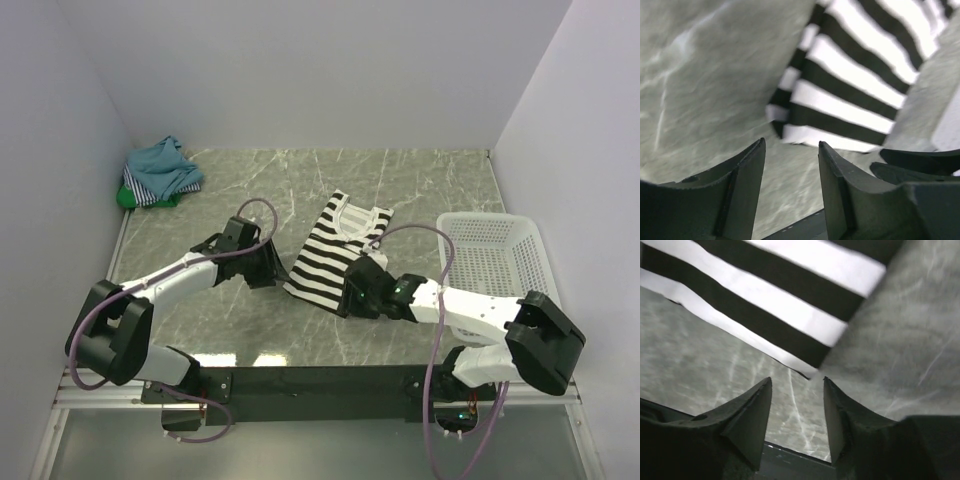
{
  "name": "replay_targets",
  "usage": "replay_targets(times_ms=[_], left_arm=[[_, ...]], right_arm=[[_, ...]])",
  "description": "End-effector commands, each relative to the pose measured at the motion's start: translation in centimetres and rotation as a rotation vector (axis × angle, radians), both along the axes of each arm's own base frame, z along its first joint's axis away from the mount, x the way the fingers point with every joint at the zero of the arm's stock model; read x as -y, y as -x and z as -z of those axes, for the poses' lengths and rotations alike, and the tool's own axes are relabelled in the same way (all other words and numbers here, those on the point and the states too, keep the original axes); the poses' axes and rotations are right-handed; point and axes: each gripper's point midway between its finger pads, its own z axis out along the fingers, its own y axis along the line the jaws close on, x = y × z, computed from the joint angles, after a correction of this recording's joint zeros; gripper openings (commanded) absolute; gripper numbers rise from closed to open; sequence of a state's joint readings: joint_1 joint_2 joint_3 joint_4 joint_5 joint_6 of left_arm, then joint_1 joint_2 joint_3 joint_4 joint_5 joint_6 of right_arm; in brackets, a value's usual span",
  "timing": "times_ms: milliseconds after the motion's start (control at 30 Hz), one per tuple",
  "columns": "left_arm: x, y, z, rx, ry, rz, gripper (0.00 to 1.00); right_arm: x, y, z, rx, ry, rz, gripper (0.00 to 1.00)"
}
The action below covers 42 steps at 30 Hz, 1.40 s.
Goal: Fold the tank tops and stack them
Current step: Fold the tank top
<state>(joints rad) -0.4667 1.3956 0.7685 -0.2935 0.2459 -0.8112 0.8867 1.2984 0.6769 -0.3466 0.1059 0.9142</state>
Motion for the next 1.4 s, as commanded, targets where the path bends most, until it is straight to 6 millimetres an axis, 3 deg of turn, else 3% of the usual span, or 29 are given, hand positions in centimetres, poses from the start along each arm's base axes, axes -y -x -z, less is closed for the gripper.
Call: replay_targets(times_ms=[0, 100, 467, 800, 933, 1100, 1367], left_arm=[[-0.2, 0.8, 1.1, 0.010, -0.010, 0.036, 0.53], [-0.2, 1.0, 2.4, -0.001, -0.014, 0.039, 0.53], [0.5, 0.2, 3.5, -0.004, 0.010, -0.006, 0.53], [0.4, 0.1, 5.1, -0.035, -0.011, -0.072, 0.47], [0.5, 0.0, 5.1, -0.025, -0.021, -0.076, 0.46], [0.5, 0.4, 5.5, -0.032, -0.029, -0.073, 0.43], [0.1, 0.7, 6.1, -0.040, -0.042, -0.085, 0.40]], right_arm=[[-0.2, 0.4, -0.2, 0.020, -0.024, 0.075, 0.54], [-0.3, 0.8, 0.7, 0.010, -0.027, 0.088, 0.56], [0.0, 0.0, 2.2, 0.032, -0.022, 0.188, 0.57], [1.0, 1.3, 4.2, 0.000, 0.004, 0.247, 0.57], [1.6, 1.1, 3.5, 0.036, -0.027, 0.288, 0.56], [1.9, 0.2, 1.2, 0.099, -0.067, 0.323, 0.57], [2.2, -0.7, 0.9, 0.121, -0.066, 0.358, 0.57]])
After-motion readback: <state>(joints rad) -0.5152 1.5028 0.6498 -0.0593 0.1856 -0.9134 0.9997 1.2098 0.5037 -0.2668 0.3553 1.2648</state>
